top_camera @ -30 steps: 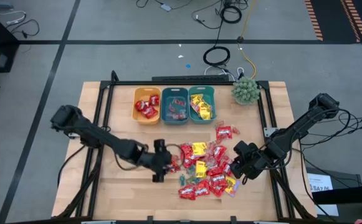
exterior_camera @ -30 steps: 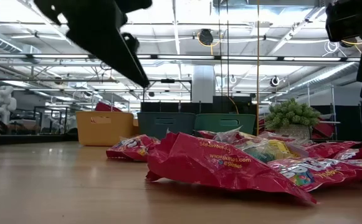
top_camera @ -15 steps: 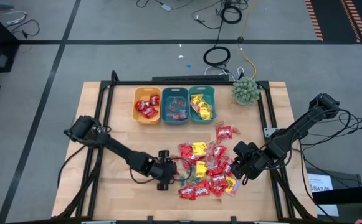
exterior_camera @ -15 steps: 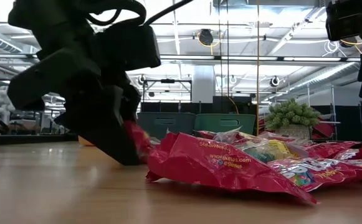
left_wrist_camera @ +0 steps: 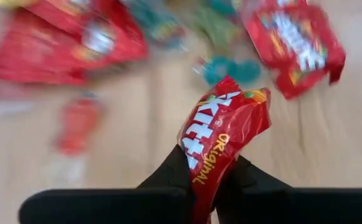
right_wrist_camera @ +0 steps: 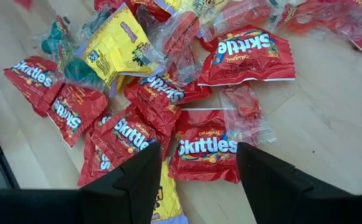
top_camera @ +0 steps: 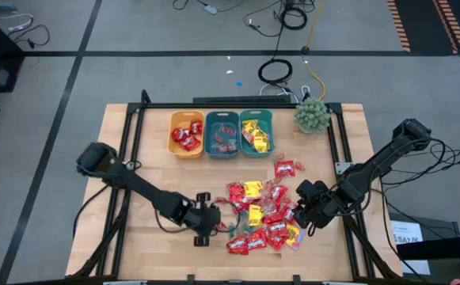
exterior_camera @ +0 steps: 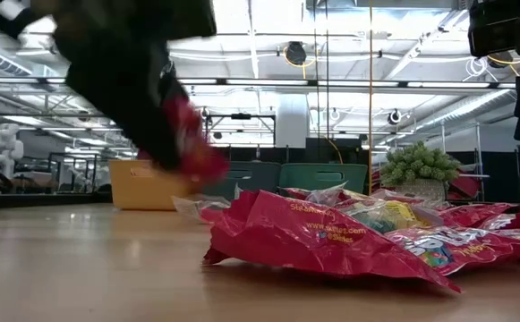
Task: Sort candy
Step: Put the red candy into the yellow bin, then put the transparent red gummy into the blue bin
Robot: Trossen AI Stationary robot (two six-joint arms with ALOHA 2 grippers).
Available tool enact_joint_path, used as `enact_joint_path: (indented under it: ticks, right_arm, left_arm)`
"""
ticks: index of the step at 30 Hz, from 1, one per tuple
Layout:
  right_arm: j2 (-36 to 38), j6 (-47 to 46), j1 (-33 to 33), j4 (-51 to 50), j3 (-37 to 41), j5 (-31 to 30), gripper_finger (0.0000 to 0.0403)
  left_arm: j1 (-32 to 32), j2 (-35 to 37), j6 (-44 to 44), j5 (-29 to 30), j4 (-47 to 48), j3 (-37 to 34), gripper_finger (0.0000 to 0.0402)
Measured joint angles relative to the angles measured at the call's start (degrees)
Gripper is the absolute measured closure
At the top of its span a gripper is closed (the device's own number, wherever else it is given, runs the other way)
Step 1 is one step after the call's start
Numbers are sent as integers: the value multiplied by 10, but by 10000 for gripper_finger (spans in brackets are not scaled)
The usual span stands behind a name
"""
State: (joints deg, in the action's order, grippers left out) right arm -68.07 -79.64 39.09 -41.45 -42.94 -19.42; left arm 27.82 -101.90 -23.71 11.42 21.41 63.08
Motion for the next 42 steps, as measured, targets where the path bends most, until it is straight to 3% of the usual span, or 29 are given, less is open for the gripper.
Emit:
enact_joint_path:
  ticks: [6, 11, 18, 23, 26, 31, 42]
  right_arm:
    - [0, -11, 0, 2, 0, -5, 204]
    - [0, -40, 0, 8, 0, -24, 204]
    - [0, -85, -1, 10, 0, -44, 204]
    - [0, -126, -1, 10, 0, -78, 204]
    - [0, -148, -2, 10, 0, -91, 204]
    - [0, -182, -2, 9, 0, -93, 204]
    - [0, -221, -2, 9, 0, -93, 204]
  left_arm:
    - [-31, 103, -71, 64, 94, 2, 366]
    - [-98, 189, -11, 110, 177, 2, 368]
    - [-267, 281, 132, 107, 248, 1, 373]
    - [-415, 326, 233, 47, 220, -33, 374]
    - [-489, 343, 249, 41, 181, -62, 375]
    - [-558, 337, 255, 38, 139, -87, 325]
    - [-634, 310, 316, 34, 92, -91, 181]
